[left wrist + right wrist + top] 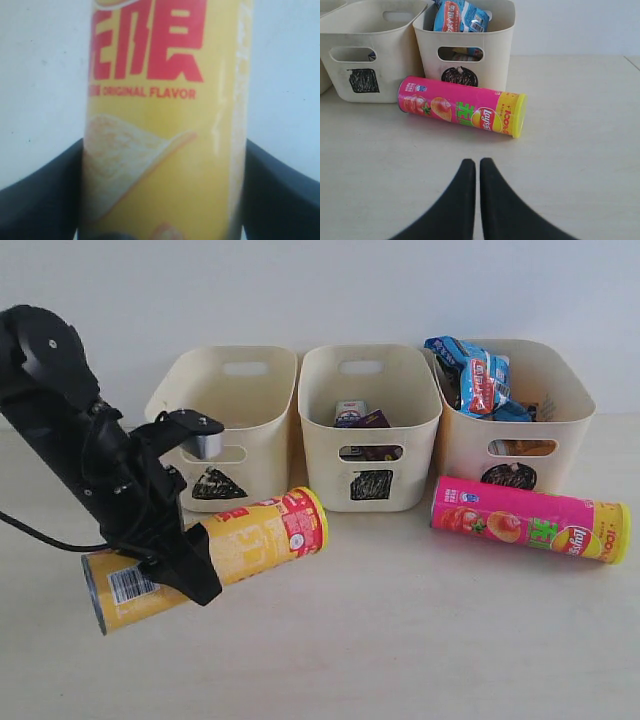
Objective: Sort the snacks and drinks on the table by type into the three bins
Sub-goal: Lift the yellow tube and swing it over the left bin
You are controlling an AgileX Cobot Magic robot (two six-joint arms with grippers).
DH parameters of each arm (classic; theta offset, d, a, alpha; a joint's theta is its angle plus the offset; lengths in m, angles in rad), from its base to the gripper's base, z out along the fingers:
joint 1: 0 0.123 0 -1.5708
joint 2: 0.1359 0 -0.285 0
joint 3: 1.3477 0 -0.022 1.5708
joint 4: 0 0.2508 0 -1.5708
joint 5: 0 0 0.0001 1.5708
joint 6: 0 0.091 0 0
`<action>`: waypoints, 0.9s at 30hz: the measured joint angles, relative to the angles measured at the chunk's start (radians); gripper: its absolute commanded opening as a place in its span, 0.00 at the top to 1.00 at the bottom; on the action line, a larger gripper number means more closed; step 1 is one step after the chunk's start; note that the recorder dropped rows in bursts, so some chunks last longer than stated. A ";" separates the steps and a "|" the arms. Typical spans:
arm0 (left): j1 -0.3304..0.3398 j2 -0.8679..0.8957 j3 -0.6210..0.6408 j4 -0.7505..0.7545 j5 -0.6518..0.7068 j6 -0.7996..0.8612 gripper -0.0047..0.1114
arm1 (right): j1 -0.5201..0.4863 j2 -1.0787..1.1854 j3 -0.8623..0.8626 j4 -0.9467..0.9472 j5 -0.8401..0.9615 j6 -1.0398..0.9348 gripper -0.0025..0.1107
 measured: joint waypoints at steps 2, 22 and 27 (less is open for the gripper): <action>0.000 -0.043 0.000 0.000 0.008 0.000 0.93 | 0.000 0.000 0.000 0.000 0.000 0.000 0.98; 0.000 -0.196 -0.081 0.000 -0.414 -0.252 0.93 | 0.000 0.000 0.000 0.000 0.000 0.000 0.98; 0.000 -0.127 -0.171 0.000 -0.516 -0.295 0.93 | 0.000 0.000 0.000 0.000 0.000 0.000 0.98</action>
